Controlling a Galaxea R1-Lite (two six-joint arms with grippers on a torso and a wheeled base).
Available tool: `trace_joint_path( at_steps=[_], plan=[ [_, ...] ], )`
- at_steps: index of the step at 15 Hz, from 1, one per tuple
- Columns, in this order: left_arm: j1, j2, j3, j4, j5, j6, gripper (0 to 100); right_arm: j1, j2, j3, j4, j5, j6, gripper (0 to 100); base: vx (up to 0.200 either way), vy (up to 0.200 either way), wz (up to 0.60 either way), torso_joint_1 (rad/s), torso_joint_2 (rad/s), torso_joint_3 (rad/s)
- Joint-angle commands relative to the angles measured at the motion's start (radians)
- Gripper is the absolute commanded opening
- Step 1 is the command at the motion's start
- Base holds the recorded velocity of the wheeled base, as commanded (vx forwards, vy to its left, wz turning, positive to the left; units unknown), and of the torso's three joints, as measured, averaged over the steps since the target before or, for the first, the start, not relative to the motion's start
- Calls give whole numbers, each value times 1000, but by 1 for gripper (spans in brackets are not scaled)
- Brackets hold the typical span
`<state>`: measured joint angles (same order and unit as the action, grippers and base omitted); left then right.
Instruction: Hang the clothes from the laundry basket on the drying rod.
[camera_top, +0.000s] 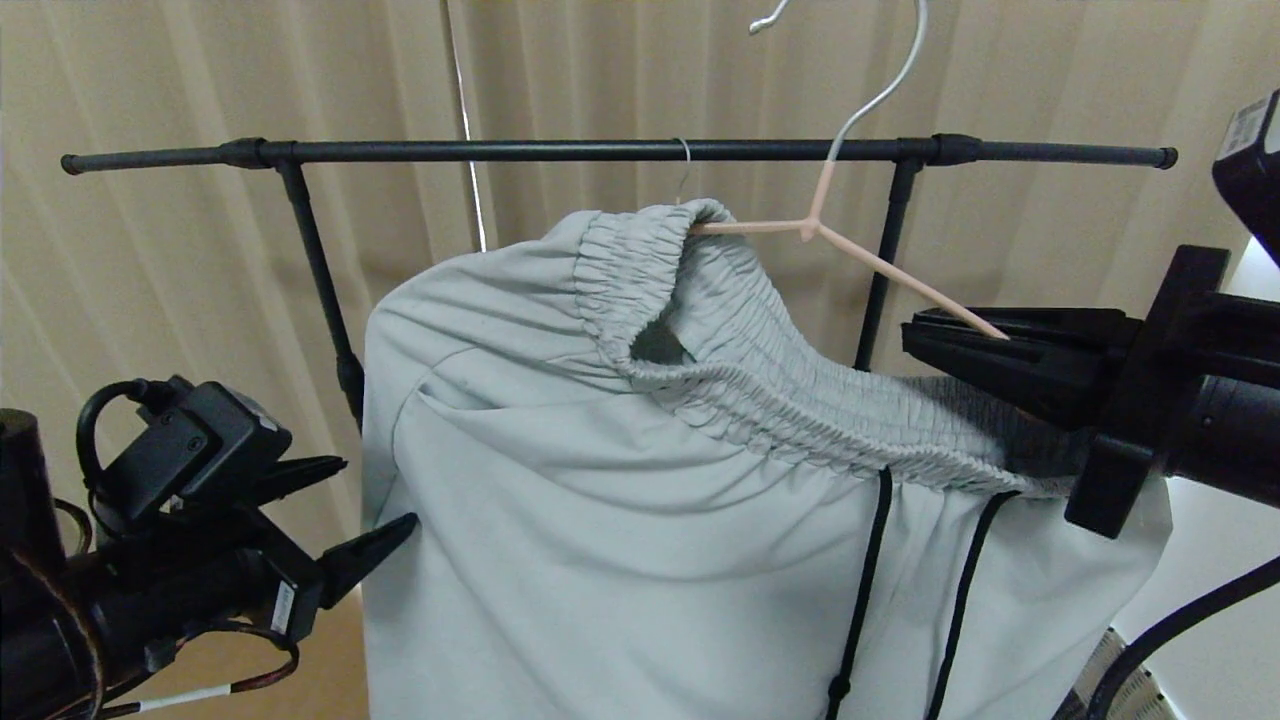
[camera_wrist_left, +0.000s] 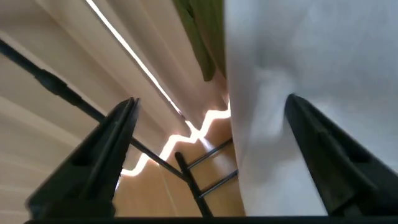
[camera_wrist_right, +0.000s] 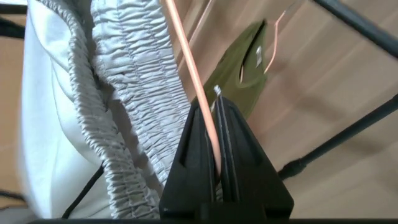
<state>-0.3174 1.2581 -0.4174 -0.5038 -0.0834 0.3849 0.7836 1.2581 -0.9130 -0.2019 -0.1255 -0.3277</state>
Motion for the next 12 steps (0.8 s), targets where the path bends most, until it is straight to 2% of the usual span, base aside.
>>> trace_joint_path(
  at_steps=[1,5,8,9,10,11,12],
  plan=[
    [-3,14,2,-1,1,0,0,0,0,-1,-1,0,-1,0,0,0,0,0,0,0],
    [15,7,20,-2,7,2,0,-4,-6,2,1,-6,-1,0,0,0,0,0,0,0],
    [149,-28,66,-2,7,12,0,-38,-22,8,1,-8,-1,0,0,0,0,0,0,0],
    [222,-29,78,-2,7,32,0,-57,-28,16,1,-8,-2,0,0,0,0,0,0,0],
    [222,-29,78,-2,7,32,0,-57,-28,16,1,-8,-2,0,0,0,0,0,0,0],
    [301,-31,89,-2,8,60,0,-61,-46,29,1,-8,-2,0,0,0,0,0,0,0],
    [317,-31,88,-2,8,60,0,-64,-51,32,1,-9,-2,0,0,0,0,0,0,0]
  ],
)
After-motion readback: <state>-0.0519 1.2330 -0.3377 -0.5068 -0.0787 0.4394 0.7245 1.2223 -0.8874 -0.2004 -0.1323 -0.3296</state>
